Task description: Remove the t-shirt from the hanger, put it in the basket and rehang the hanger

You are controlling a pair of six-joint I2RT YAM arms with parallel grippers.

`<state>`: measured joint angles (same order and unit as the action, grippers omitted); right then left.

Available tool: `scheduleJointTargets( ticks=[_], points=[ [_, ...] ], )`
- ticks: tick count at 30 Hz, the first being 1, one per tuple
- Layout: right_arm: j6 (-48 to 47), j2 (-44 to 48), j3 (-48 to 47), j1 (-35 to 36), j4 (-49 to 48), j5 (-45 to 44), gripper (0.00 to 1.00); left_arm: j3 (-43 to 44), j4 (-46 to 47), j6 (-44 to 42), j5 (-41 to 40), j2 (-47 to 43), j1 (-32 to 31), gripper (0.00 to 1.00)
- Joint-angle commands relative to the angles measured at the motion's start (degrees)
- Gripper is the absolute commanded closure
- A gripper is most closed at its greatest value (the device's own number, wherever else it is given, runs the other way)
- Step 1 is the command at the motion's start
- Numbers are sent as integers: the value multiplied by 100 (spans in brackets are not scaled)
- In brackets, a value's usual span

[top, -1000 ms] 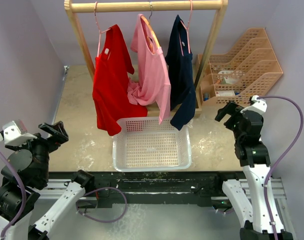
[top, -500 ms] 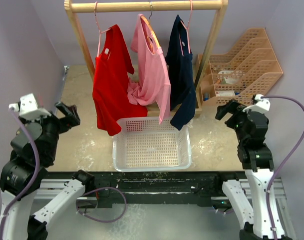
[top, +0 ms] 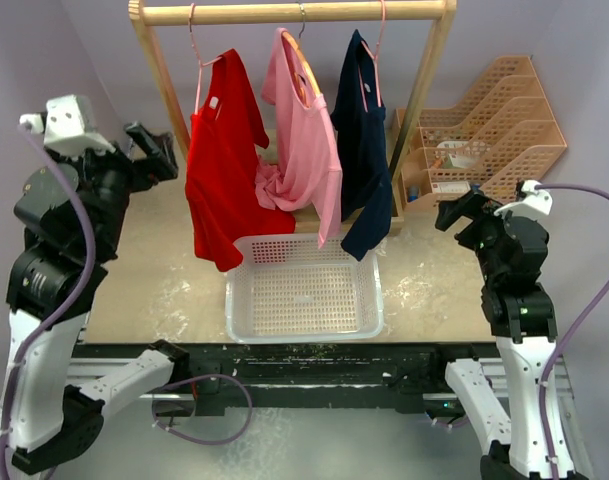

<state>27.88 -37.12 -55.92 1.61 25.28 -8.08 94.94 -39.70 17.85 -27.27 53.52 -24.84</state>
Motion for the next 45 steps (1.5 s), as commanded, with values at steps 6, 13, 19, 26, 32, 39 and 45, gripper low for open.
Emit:
scheduleJointTargets(
  ticks=[6, 13, 19, 26, 32, 39, 45],
  points=[
    [17, 194, -128, 4, -110, -18, 0, 1167, 1136, -940, 940, 1466, -12, 1],
    [-153, 350, -396, 6, -14, 172, 18, 2845, 513, -1228, 714, 2894, -4, 1],
    [-196, 411, -514, 6, 82, 189, 20, 3400, -7, -1201, 635, 3455, -4, 5],
    [-196, 454, -544, 6, 108, 192, 20, 3493, -252, -1198, 594, 3810, 46, 7],
    [-182, 476, -416, 6, 5, 205, 20, 3375, -152, -1037, 745, 3962, 447, 9],
    [-126, 466, -270, 6, -78, 363, 22, 3027, 291, -888, 1268, 4002, 835, 29],
    [-101, 418, -227, 6, -108, 392, 22, 2641, 671, -837, 1434, 3938, 848, 57]
  ],
)
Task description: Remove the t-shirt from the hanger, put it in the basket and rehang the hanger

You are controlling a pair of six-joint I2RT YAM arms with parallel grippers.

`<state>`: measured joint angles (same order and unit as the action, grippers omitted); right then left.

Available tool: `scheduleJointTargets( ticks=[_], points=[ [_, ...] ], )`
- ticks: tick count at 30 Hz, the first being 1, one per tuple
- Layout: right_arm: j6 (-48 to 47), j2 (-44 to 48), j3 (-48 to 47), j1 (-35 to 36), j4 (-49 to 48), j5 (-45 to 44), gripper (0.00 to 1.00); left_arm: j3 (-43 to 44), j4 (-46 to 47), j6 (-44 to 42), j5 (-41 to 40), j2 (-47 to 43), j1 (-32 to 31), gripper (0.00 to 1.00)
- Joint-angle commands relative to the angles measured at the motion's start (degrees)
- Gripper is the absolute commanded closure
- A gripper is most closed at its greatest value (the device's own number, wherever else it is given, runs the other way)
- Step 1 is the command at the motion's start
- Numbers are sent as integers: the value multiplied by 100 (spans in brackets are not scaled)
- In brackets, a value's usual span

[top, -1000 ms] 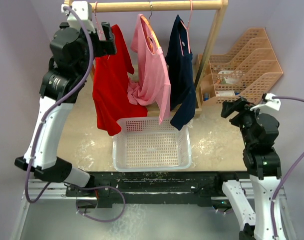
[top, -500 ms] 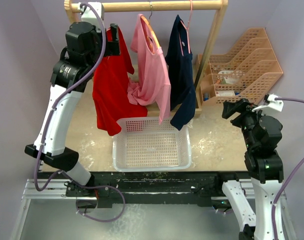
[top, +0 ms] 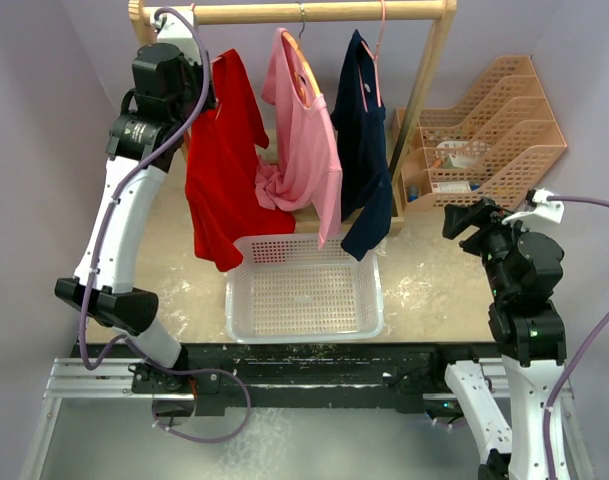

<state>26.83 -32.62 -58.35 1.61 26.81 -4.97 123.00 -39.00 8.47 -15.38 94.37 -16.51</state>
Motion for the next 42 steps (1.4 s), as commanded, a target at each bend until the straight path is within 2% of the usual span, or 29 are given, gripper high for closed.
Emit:
scheduleJointTargets(
  ticks=[1, 6, 8, 14, 24, 28, 32, 37, 42],
  points=[
    [12, -34, 16, 6, -266, 95, 22, -267, 706, 122, 284, -184, 12, 62],
    [24, -51, 16, 6, -304, 178, 22, -857, 1549, 185, 413, -511, 16, 93],
    [20, -58, 109, 6, -314, 210, 22, -1137, 2007, 190, 463, -700, 11, 100],
    [16, -60, 285, 6, -384, 309, 23, -1701, 3188, -53, 629, -1198, 15, 100],
    [15, -61, 349, 6, -503, 365, 23, -2064, 3991, -575, 622, -1768, 13, 100],
    [7, -69, 334, 6, -530, 365, 23, -2353, 3957, -647, 659, -2050, 15, 100],
    [-15, -93, 320, 6, -598, 382, 23, -3003, 3896, -665, 706, -2521, 15, 100],
    [-117, -242, 291, 11, -836, 594, 26, -3710, 3396, -612, 742, -3161, 16, 100],
    [-214, -478, 144, 6, -1144, 764, 25, -4054, 2778, -754, 613, -3428, 12, 100]
  ],
)
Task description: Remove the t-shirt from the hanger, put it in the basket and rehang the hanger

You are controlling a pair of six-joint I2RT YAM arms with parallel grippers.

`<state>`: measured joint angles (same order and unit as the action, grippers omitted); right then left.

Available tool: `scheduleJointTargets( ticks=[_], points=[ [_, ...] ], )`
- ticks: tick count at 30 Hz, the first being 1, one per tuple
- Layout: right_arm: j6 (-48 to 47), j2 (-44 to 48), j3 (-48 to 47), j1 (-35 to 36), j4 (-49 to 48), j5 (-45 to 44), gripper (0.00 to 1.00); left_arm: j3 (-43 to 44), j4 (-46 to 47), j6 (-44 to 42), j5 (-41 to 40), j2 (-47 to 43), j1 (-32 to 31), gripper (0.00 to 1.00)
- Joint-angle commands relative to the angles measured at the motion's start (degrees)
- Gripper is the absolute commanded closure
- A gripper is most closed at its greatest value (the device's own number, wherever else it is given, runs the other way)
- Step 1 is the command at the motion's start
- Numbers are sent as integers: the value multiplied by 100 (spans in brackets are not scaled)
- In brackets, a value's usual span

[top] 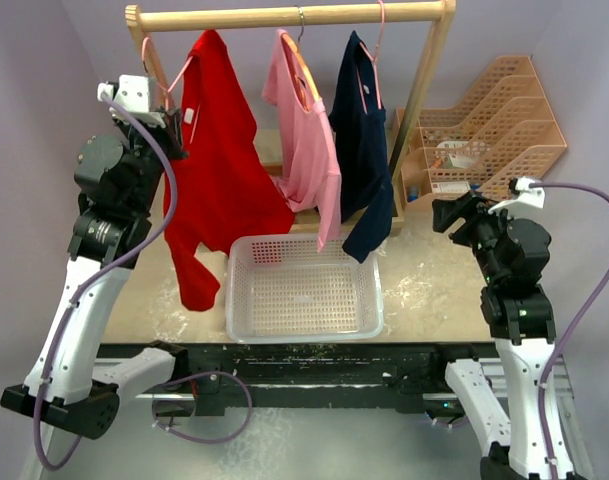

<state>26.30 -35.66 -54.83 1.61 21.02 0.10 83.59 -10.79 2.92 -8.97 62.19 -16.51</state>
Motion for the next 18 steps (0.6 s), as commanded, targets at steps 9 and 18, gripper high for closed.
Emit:
scheduleJointTargets(
  ticks=[9, 18],
  points=[
    [-603, -850, -1609, 6, -909, 1349, 25, -234, -1386, 60, 302, -787, 9, 100],
    [-495, -1764, -2942, 298, -1523, 2152, 27, 113, -2829, 253, 393, -1260, 16, 100]
  ],
)
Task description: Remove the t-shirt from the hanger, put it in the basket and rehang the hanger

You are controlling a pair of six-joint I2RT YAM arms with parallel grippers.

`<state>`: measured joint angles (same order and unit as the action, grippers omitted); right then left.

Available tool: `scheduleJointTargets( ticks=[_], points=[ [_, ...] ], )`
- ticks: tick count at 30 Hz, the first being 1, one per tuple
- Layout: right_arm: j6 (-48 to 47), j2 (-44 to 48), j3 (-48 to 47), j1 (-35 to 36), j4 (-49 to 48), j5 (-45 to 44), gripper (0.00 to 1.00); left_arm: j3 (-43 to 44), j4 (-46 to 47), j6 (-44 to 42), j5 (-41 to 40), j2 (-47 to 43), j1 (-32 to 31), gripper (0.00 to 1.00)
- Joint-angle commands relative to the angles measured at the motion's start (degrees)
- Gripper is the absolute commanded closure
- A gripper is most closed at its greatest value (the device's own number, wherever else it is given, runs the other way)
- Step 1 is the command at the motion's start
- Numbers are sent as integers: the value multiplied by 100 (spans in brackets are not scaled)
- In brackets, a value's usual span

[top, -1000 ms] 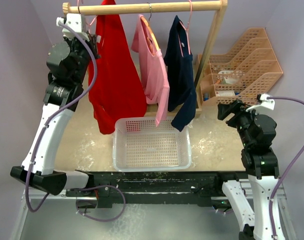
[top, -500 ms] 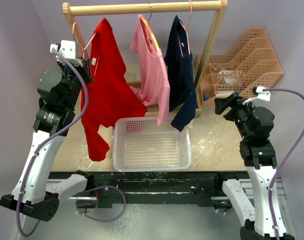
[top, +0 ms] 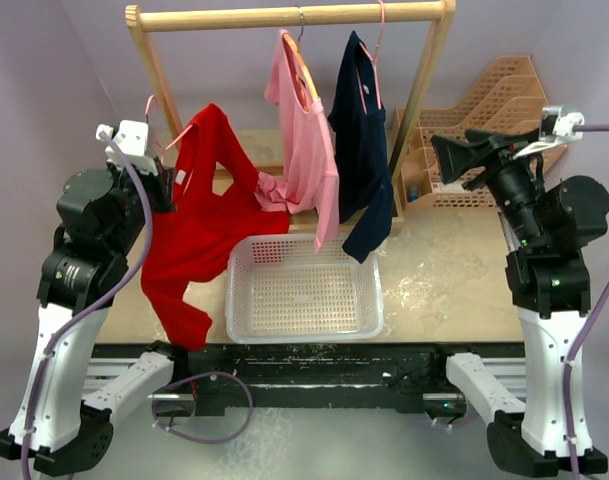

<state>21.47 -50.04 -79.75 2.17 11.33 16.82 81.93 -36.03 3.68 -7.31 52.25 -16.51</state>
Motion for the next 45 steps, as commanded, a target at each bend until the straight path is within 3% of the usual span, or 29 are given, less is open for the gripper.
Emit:
scheduleJointTargets(
  ticks=[1, 5, 10, 19, 24, 33, 45],
  points=[
    [-41, -455, -625, 406, -518, 438, 28, 245, -375, 200, 257, -356, 12, 100],
    [-484, -1123, -1475, 1428, -161, -195, 29, 210, -647, 229, 222, -595, 13, 100],
    [-1205, -2184, -2592, 3384, 233, -1365, 29, 201, -743, 313, 512, -777, 15, 100],
    [-1910, -3863, -3988, 5158, 567, -2204, 27, 36, -948, 295, 726, -976, 10, 100],
    [-1813, -4619, -4157, 5483, 567, -2359, 26, -166, -904, 431, 546, -1177, 13, 100],
    [-1373, -4946, -3256, 5587, -252, -2701, 24, -395, -616, 634, 333, -1286, 12, 100],
    [-1056, -5311, -3250, 5740, -957, -2697, 22, -539, -464, 830, 396, -1239, 14, 100]
  ],
)
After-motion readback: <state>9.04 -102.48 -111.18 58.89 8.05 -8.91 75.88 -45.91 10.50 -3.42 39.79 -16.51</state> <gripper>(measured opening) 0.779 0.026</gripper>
